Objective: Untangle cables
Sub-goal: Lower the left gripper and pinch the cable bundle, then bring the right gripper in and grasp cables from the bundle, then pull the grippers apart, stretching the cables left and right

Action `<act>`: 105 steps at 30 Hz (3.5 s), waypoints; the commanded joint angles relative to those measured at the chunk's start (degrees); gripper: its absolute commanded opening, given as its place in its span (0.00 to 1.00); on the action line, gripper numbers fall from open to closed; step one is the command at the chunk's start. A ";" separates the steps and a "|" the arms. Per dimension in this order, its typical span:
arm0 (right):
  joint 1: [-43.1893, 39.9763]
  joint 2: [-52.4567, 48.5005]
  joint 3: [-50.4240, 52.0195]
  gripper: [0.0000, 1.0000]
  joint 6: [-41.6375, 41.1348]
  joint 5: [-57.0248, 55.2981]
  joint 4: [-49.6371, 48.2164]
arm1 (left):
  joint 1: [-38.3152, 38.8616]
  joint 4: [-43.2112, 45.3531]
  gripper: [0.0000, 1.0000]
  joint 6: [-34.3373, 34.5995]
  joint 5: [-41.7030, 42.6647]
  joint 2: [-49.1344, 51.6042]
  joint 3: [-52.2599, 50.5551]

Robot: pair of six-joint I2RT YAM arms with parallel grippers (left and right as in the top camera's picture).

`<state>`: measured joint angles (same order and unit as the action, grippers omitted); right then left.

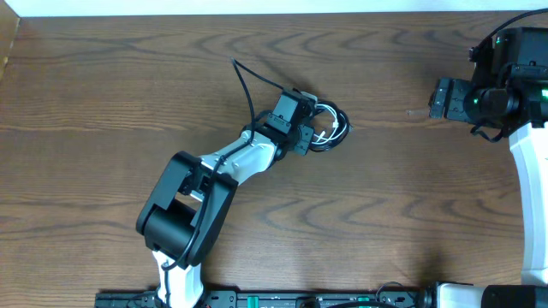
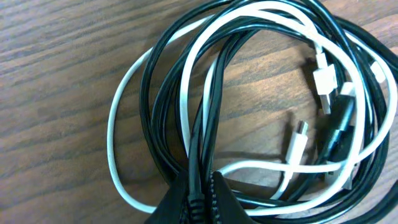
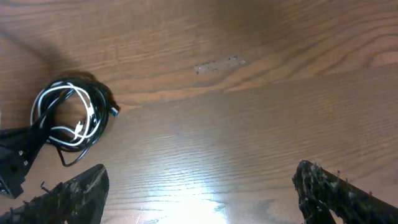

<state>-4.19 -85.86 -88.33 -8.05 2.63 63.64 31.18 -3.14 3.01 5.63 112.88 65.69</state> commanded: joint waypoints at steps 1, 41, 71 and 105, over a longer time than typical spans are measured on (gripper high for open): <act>-0.28 -0.44 0.07 0.92 0.85 0.24 0.09 | -0.13 -0.59 0.08 0.76 -0.74 -4.02 0.57; 2.62 -0.79 0.07 0.80 28.46 38.32 5.75 | -0.24 -11.91 0.08 2.03 29.51 -34.99 0.57; 9.92 -14.19 0.09 0.09 26.71 38.07 2.95 | -0.24 -7.65 0.08 4.81 34.45 -35.19 0.57; -0.35 -12.39 0.07 0.01 5.16 9.86 3.58 | -30.01 -26.62 0.08 -3.41 27.76 -35.50 0.57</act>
<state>-1.52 -99.85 -88.33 0.10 17.41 66.78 5.67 -29.15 0.95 34.61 78.63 65.67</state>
